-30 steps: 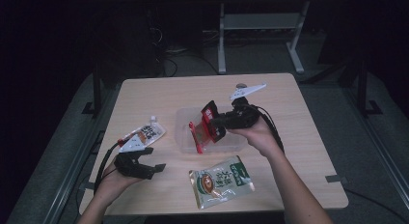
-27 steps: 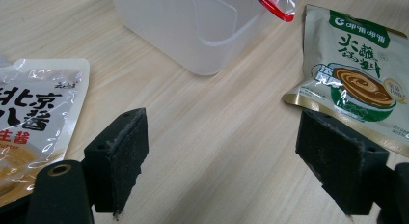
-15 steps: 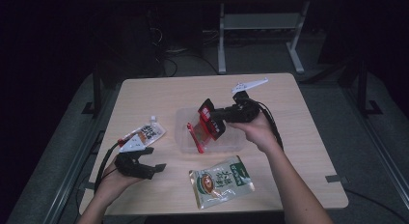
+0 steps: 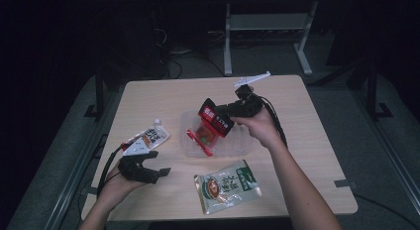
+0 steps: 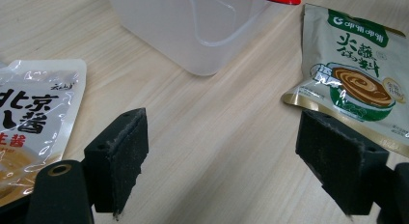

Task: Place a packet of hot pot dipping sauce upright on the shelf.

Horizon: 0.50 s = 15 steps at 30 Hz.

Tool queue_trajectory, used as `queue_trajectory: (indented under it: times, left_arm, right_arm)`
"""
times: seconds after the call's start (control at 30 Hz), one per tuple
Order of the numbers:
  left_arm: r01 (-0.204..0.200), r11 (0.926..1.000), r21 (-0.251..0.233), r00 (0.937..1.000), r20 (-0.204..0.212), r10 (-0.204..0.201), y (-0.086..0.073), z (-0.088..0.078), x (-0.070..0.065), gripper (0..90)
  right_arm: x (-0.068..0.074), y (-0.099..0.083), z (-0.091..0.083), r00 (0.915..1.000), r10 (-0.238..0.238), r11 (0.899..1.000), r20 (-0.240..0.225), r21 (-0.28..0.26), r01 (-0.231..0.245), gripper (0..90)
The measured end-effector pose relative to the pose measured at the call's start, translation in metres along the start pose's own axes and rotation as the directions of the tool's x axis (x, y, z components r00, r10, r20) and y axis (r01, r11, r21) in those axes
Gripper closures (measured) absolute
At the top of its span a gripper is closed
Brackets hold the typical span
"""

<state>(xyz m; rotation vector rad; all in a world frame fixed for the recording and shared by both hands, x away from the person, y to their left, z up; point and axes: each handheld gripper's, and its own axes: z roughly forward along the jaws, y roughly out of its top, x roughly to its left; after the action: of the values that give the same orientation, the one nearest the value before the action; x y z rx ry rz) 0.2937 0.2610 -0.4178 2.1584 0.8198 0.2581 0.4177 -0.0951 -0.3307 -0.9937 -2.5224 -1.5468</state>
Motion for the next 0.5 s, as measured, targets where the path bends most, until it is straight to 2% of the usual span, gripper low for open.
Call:
queue_trajectory:
  times: [0.07,0.17,0.27,0.3,0.33,0.5]
  left_arm:
    - [-0.003,1.0,-0.001,1.0,0.0,0.003,0.0,0.0,0.0,18.8]
    - [-0.003,1.0,-0.002,1.0,0.001,0.003,0.001,0.0,-0.001,18.8]
    - [-0.014,0.9999,0.004,0.9999,0.0,0.014,0.001,0.0,-0.001,18.8]
    - [-0.014,0.9999,0.004,0.9999,0.0,0.014,0.001,0.0,-0.001,18.8]
    - [-0.016,0.9999,0.003,0.9999,0.0,0.016,0.001,0.0,0.0,18.8]
    - [-0.01,0.9999,0.005,0.9999,0.004,0.01,0.001,0.001,-0.001,18.8]
  right_arm:
    - [0.002,0.0,-0.001,0.9998,-0.004,1.0,0.02,-0.013,0.005,90.0]
    - [0.005,0.002,-0.008,0.998,0.003,0.998,0.064,-0.065,0.001,90.0]
    - [0.006,0.005,-0.017,0.9939,0.014,0.994,0.11,-0.105,-0.002,90.0]
    - [0.006,0.005,-0.017,0.9939,0.014,0.994,0.11,-0.105,-0.002,90.0]
    - [0.006,0.006,-0.022,0.991,0.01,0.993,0.133,-0.116,0.005,90.0]
    - [0.006,0.003,-0.02,0.9916,0.015,0.997,0.128,-0.072,-0.006,89.8]
